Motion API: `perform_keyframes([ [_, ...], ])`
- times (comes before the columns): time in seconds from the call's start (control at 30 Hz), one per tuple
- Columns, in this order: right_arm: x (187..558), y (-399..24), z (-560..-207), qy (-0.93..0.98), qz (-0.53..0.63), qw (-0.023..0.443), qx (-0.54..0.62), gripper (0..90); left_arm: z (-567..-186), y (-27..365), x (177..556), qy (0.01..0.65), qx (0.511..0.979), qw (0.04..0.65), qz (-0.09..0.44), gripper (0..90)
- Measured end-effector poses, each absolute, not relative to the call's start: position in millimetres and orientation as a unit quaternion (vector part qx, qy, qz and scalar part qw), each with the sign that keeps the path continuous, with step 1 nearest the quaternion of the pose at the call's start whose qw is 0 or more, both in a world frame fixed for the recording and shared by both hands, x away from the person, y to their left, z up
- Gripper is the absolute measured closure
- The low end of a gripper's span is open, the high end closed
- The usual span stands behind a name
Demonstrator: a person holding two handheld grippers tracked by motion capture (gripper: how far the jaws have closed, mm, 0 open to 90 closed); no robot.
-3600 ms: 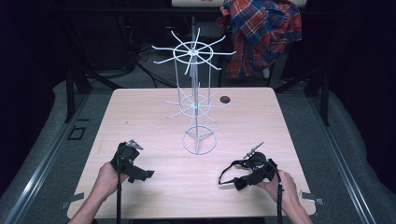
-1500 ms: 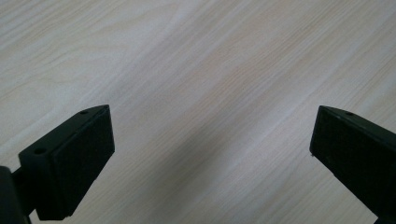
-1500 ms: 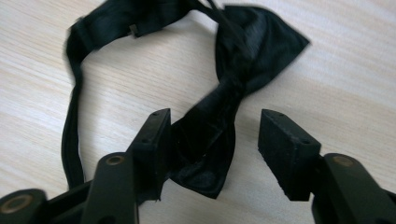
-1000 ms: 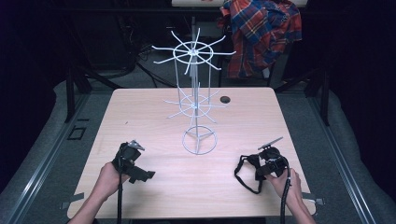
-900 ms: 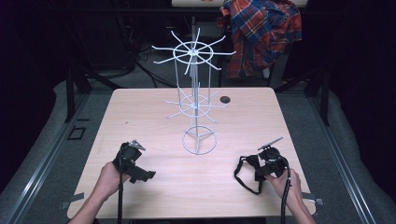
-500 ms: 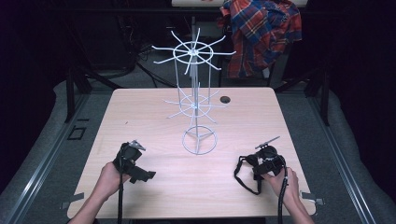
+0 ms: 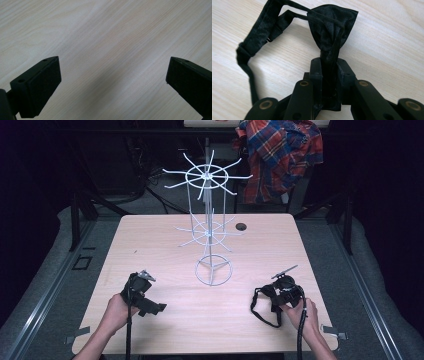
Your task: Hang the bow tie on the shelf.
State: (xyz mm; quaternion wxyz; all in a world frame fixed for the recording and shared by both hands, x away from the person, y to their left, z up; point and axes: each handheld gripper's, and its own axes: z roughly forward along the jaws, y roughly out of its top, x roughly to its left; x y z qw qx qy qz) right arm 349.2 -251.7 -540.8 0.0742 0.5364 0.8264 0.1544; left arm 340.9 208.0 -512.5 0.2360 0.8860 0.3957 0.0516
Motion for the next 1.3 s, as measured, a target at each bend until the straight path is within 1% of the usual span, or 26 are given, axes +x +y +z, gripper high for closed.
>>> perform_keyframes([
  [0.03,347.6,-250.9,-537.0,0.817,0.177,0.08,0.543,77.5,-512.2,208.4,340.7,0.396,0.886,0.236,0.052,0.1],
  [0.2,346.6,-253.0,-526.8,0.817,0.191,0.077,0.538,77.5,-512.0,208.8,340.3,0.396,0.886,0.237,0.052,0.1],
  [0.67,342.0,-253.5,-499.2,0.807,0.241,0.095,0.531,77.5,-511.7,209.3,339.8,0.397,0.885,0.238,0.053,0.1],
  [1.3,349.1,-243.1,-475.7,0.804,0.279,0.117,0.512,77.5,-512.1,209.7,340.0,0.397,0.885,0.239,0.052,0.1],
])
